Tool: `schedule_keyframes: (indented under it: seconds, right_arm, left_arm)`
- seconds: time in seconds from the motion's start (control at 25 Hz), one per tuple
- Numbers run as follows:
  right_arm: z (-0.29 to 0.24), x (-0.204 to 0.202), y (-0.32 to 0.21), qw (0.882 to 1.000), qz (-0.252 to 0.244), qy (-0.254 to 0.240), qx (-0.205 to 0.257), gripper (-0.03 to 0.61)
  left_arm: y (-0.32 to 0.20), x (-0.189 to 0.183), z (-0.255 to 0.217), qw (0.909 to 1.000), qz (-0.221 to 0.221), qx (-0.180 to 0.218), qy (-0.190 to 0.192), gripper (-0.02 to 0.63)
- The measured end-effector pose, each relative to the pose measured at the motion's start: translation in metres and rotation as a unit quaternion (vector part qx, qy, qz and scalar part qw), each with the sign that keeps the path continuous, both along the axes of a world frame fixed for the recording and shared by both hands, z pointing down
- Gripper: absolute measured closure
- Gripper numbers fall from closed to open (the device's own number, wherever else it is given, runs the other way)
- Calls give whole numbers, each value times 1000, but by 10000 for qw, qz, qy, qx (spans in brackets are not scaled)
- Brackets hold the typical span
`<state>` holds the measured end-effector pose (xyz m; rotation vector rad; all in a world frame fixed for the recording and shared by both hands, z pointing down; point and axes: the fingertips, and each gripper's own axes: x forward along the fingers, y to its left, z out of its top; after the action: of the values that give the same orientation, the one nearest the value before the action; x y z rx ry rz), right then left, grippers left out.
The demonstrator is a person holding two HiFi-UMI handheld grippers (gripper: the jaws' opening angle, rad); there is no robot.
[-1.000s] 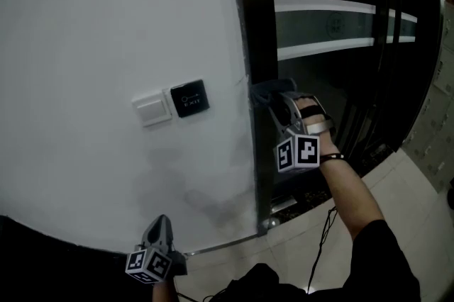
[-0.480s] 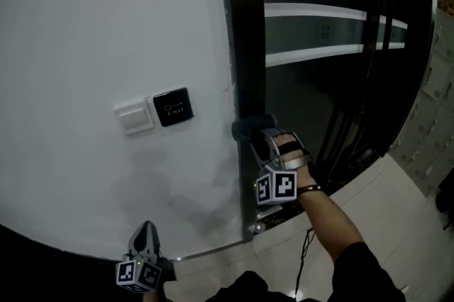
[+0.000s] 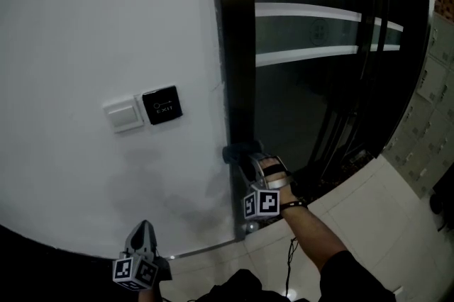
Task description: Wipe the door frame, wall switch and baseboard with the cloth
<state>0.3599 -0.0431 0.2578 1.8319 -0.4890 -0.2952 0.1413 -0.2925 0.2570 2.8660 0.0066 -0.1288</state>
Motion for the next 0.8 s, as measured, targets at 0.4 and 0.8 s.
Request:
schedule_keyframes:
  seconds: [0.4, 0.8]
  right_arm:
    - [60, 0, -3, 9995, -18, -307, -69, 488]
    - [126, 1, -2, 9965, -43, -697, -457, 488]
  left_arm:
    - [10, -2, 7, 9998, 21, -161, -81, 621]
    - [17, -7, 14, 9997, 59, -145, -165, 621]
